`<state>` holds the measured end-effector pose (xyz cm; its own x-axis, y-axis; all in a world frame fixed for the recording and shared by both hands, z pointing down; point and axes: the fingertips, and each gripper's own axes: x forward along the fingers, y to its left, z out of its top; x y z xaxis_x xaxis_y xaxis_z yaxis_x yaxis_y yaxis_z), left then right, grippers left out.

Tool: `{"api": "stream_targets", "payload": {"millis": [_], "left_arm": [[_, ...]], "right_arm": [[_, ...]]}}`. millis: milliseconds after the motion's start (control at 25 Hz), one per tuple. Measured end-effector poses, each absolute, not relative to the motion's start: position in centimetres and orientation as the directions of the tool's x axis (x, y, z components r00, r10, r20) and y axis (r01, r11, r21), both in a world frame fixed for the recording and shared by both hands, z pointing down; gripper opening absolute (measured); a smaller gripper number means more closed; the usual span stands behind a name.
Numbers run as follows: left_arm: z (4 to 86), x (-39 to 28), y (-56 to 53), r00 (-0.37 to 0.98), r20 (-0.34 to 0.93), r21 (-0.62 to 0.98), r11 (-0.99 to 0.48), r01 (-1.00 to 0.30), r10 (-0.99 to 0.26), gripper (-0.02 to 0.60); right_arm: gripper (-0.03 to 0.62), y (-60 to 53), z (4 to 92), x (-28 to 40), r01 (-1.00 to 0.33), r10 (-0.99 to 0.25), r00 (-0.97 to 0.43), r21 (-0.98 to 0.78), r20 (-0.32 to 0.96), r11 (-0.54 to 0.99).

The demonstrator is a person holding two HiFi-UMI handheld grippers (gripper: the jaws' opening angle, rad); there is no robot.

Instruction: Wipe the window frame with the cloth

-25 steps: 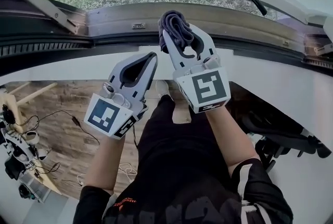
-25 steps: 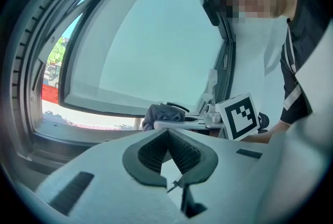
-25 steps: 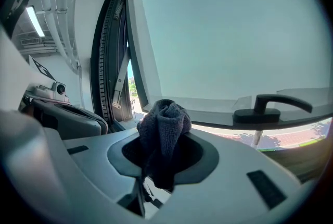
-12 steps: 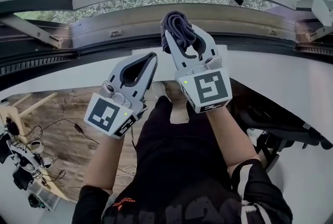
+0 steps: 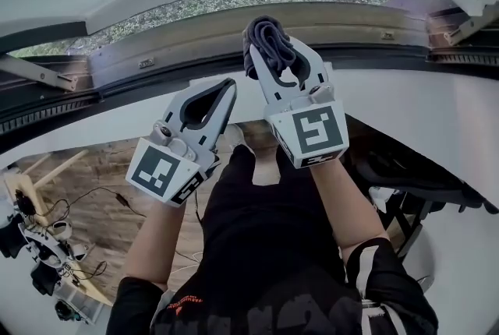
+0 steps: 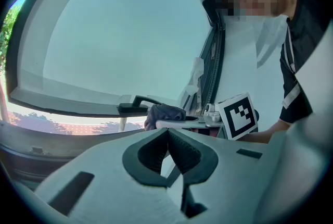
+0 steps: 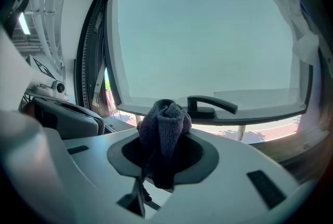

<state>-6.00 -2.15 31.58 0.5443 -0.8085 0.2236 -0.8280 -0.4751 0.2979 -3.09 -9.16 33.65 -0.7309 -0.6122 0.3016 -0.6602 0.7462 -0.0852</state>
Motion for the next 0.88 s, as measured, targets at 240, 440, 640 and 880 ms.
{"api": "stream_targets", "payload": {"millis": [240,440,640,880], "left_arm": [[31.4,-2.8,-3.5,0.577,0.226,0.293,-0.511,-0.808,-0.785,0.02],[31.3,-0.4,-4.5,0.602,0.229,0.29,-0.536,-0.793,-0.765,0.02],[31.2,1.4,-5.2,0.621,0.23,0.288,-0.557,-0.779,-0.75,0.02],[30.9,3.5,-5.7,0.641,0.229,0.285,-0.579,-0.763,-0.732,0.021]], "right_arm": [[0.107,-10.6,33.6,0.7,-0.696,-0.647,-0.7,-0.085,0.301,0.713],[0.107,-11.6,33.4,3.4,-0.721,-0.673,-0.678,-0.091,0.296,0.687],[0.107,-12.3,33.4,5.6,-0.742,-0.694,-0.657,-0.087,0.295,0.665],[0.107,-12.9,33.3,7.8,-0.76,-0.712,-0.636,-0.081,0.297,0.645]]}}
